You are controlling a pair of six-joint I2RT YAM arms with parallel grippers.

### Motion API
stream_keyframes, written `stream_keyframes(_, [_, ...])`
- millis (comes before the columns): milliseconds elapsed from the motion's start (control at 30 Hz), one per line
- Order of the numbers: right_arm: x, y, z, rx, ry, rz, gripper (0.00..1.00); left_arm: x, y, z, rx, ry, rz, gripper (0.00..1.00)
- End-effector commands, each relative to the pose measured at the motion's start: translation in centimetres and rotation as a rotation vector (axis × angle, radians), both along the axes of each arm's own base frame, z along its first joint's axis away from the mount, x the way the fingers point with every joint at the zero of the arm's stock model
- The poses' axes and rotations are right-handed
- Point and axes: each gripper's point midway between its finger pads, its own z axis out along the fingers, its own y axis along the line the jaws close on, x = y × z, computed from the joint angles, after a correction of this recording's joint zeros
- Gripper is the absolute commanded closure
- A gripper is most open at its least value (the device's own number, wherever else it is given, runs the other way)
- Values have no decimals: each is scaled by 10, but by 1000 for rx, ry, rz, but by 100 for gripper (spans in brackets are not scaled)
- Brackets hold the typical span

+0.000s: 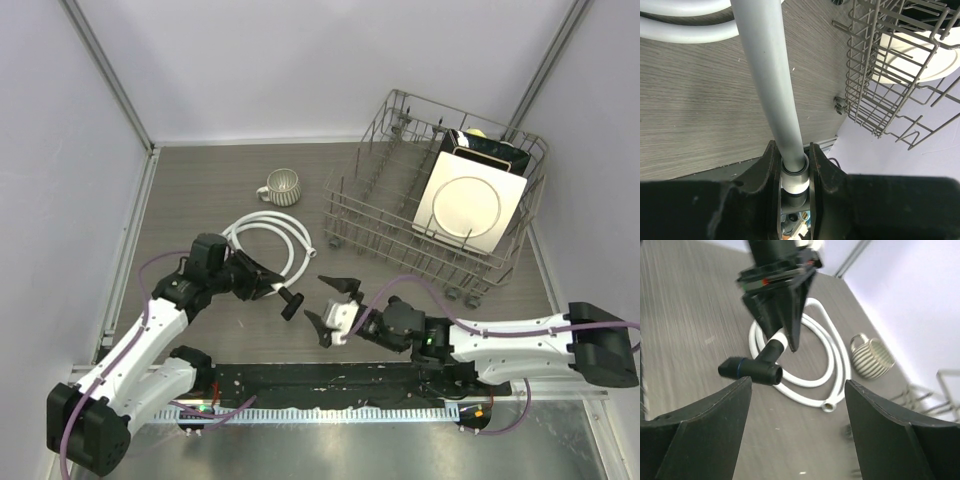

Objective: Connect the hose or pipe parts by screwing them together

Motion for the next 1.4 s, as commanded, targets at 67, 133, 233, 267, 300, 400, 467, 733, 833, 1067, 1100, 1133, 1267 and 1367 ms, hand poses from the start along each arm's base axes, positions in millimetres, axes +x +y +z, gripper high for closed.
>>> stream_keyframes(67, [-11, 29, 9, -338, -555, 161, 20, 0, -10, 24, -44, -34, -64, 100])
stream_keyframes(133, [-13, 33, 6, -373, -582, 180, 20, -1, -10, 24, -44, -33, -62, 100])
stream_keyframes(233, [-14, 40, 4, -449, -623, 219, 21, -2, -9, 24, -42, -37, -60, 100])
stream_keyframes(267, [-15, 42, 2, -471, -629, 228, 21, -2, -10, 25, -44, -36, -63, 100])
stream_keyframes(300, [-16, 44, -7, -514, -650, 242, 21, -2, -10, 25, -45, -33, -66, 100])
stream_keyframes(400, [-15, 50, -13, -557, -680, 232, 22, -2, -11, 25, -45, -29, -72, 100])
stream_keyframes(467, [-13, 54, -14, -565, -687, 226, 23, -3, -11, 24, -41, -22, -72, 100])
stream_keyframes(733, [-15, 64, -33, -628, -704, 266, 28, -3, -10, 25, -37, -21, -71, 100])
stream_keyframes(833, [-12, 69, -31, -617, -716, 243, 34, -5, -10, 24, -41, -14, -69, 100])
stream_keyframes(1067, [0, 76, -16, -341, -530, 72, 71, -2, -11, 29, -90, -33, -28, 100])
stream_keyframes(1100, [2, 75, -20, -283, -427, 43, 74, -1, -11, 31, -113, -23, -7, 100])
stream_keyframes(1133, [3, 74, -24, -252, -370, 24, 78, -2, -10, 30, -121, -23, 4, 100])
stream_keyframes(1267, [14, 66, -13, 10, -107, -124, 92, 1, -10, 41, -184, -62, 53, 100])
stream_keyframes(1367, [15, 63, -15, 172, 104, -182, 92, 7, -3, 55, -241, -133, 132, 100])
